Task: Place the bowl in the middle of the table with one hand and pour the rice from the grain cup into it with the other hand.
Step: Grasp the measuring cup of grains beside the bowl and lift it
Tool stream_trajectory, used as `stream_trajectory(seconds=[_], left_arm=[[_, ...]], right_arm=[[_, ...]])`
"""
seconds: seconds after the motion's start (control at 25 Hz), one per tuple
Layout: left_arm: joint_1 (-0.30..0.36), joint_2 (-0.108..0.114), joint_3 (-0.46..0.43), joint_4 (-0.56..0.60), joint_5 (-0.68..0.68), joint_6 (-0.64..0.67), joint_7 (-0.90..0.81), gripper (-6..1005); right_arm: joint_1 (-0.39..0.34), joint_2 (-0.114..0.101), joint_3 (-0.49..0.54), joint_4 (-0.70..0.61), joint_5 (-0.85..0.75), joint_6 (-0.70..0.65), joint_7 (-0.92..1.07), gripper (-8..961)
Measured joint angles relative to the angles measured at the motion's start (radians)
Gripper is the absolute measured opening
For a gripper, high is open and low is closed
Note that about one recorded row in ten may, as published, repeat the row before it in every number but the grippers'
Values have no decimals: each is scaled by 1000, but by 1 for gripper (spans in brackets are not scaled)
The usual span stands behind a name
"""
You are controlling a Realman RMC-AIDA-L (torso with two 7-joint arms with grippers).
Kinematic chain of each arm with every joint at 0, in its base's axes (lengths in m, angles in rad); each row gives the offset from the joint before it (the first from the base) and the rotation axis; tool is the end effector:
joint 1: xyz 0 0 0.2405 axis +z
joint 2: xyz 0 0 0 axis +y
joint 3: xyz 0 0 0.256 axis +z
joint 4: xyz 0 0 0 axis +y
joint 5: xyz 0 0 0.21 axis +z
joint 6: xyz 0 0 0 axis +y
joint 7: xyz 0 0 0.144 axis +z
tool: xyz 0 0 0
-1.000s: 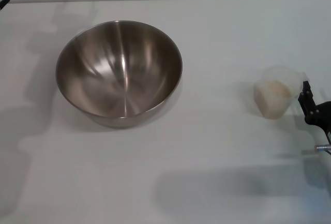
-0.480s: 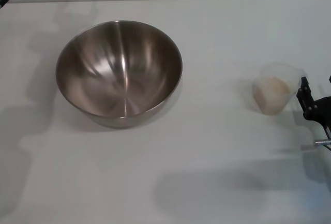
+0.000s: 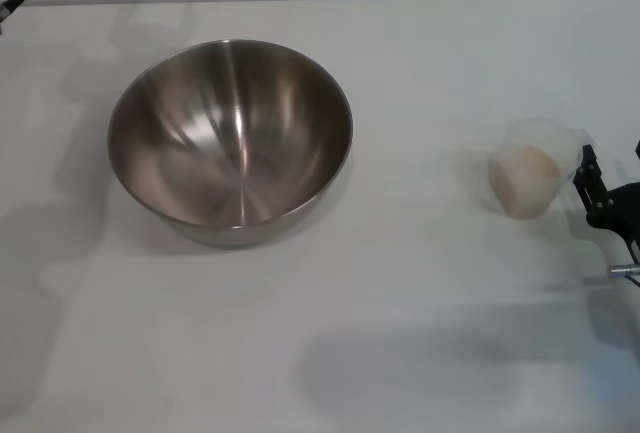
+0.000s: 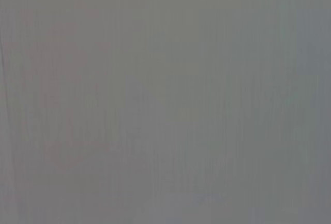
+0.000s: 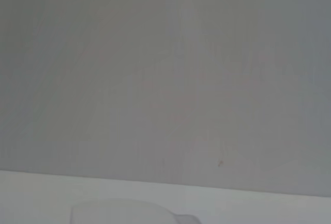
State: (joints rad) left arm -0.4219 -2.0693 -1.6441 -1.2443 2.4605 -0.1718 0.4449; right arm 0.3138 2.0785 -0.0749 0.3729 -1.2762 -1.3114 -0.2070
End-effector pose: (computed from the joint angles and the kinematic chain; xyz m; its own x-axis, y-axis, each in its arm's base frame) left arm -0.1797 0.4395 0.0630 0.7566 0.1393 0.6388 0.6531 -0.2078 -0.7282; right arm 0.3476 0.2483 -0.0572 0.7719 -0.0819 -0.6304 -0.6344 -0.0363 -0.7721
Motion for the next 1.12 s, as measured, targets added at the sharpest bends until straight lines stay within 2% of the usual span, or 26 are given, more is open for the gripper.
stream_trajectory(seconds=[0.24,0.48,0.68,0.88,1.12], left_arm=[[4,0,0,-12,0,0,0,767],[10,0,3,-25,0,0,0,767],[14,0,3,-29,0,0,0,767],[29,0,6,-47,0,0,0,767],[40,0,12,-57,-1,0,0,767]], right_arm=[[0,1,0,-2,0,-5,0,561],[-13,1,5,0,2,-64,6,536],[-10,1,-3,1,2,-57,7,253],[-13,3,-4,1,2,-60,7,30],[-15,3,-15,1,1,-66,8,34]])
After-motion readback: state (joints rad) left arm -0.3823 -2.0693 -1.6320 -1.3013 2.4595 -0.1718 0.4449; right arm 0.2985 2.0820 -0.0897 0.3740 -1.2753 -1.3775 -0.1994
